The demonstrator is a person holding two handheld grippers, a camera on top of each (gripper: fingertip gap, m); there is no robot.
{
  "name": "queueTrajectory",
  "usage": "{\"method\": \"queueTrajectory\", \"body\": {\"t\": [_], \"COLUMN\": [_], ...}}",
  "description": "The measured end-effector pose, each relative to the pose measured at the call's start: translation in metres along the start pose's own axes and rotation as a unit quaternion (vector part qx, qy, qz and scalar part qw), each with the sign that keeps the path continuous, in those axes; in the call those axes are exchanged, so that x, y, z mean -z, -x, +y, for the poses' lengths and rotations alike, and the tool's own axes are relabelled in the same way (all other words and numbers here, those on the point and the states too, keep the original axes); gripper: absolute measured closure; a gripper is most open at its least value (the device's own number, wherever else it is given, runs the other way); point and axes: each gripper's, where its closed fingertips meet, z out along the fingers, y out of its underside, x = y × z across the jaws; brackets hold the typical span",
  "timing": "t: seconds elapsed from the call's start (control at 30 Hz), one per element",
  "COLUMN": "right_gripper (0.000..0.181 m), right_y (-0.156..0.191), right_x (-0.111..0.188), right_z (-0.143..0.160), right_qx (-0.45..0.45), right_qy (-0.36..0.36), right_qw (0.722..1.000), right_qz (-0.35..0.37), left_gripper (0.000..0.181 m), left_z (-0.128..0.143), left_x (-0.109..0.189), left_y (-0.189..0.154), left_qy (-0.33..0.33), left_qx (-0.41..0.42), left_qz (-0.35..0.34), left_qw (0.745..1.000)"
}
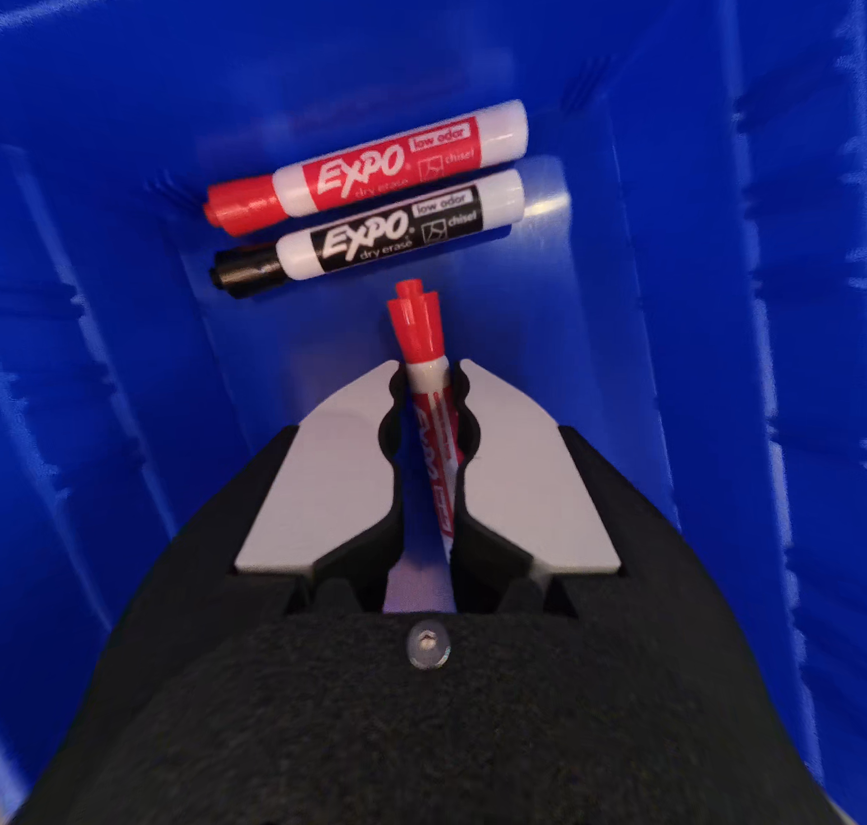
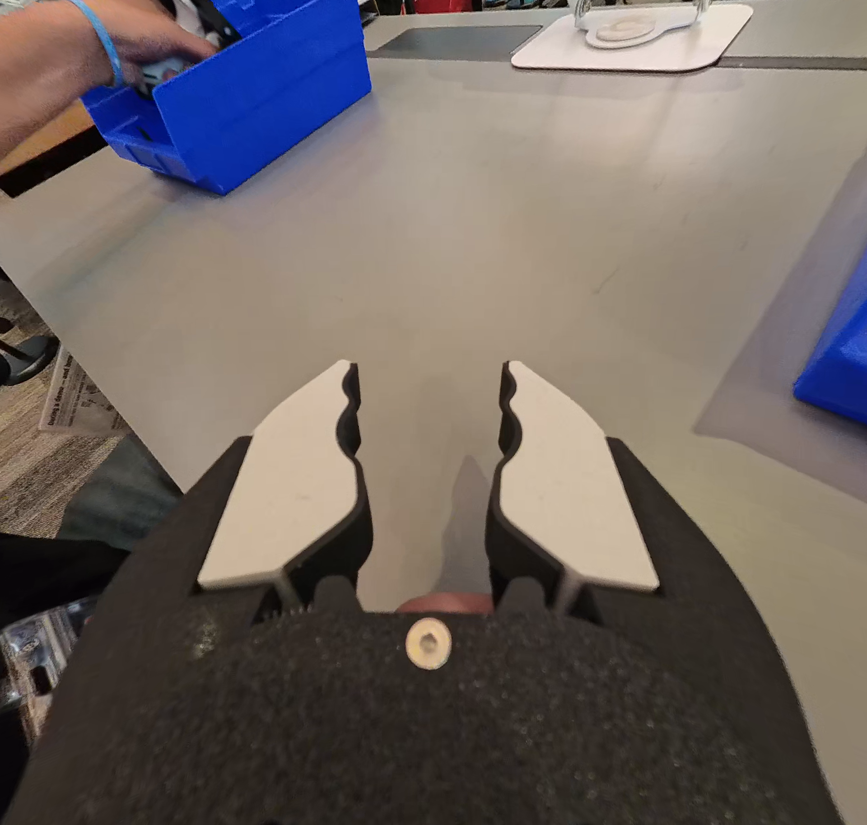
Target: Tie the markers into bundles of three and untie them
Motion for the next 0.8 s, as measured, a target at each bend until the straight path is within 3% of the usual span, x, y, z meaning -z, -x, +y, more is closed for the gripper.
{"method": "queueTrajectory", "body": {"t": [0.1,0.2,0.3,0.37,0.47,0.53,0.67,0.8], "right_gripper": [0.125,0.125,0.125,0.125,0.125,0.125,0.125,0.126], "right_y": [-0.001,-0.003,-0.005,-0.006,-0.006,-0.006,-0.007,-0.008], "right_x": [0.003,0.005,0.005,0.005,0.004,0.004,0.004,0.008], "right_z": [-0.003,-0.006,-0.004,-0.004,-0.006,-0.006,-0.004,-0.004], "right_qx": [-0.002,-0.003,-0.002,0.003,0.009,0.013,0.018,0.016], "right_qy": [-0.008,-0.017,-0.013,-0.014,-0.013,-0.013,-0.010,-0.013], "right_qw": [1.000,1.000,1.000,1.000,1.000,1.000,1.000,1.000], "right_qz": [0.001,0.002,0.003,0.005,0.007,0.008,0.011,0.013], "left_gripper": [0.163,0.163,0.164,0.164,0.164,0.164,0.163,0.164], "left_z": [-0.014,-0.030,-0.031,-0.024,-0.012,-0.006,0.002,0.005], "left_x": [0.031,0.078,0.120,0.131,0.118,0.093,0.036,0.005], "left_y": [-0.020,-0.075,-0.155,-0.207,-0.268,-0.299,-0.323,-0.337], "left_qy": [-0.027,-0.063,-0.069,-0.044,0.014,0.047,0.120,0.158], "left_qx": [-0.064,-0.192,-0.350,-0.437,-0.531,-0.569,-0.618,-0.632], "left_qz": [0.025,0.082,0.143,0.166,0.167,0.170,0.150,0.157], "left_qw": [0.997,0.976,0.923,0.883,0.830,0.803,0.762,0.743]}}
